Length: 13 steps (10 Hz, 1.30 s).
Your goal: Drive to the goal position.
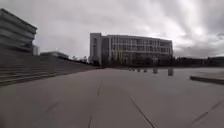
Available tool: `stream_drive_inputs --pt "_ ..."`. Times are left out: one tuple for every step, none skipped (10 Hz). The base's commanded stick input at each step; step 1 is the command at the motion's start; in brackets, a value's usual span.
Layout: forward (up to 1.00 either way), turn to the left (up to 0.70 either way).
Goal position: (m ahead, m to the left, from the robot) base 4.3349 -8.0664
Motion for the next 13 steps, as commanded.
stream_drive_inputs --pt "0.70 -0.10" --pt "0.70 -0.10" --pt "0.70 -0.02" --pt "0.70 0.00" --pt "0.70 0.00" --pt "0.70 0.00" --pt "0.70 0.00" --pt "0.70 -0.09" --pt "0.70 -0.10" --pt "0.70 -0.01" --pt "0.70 0.00" --pt "0.70 -0.02" --pt "0.70 -0.15"
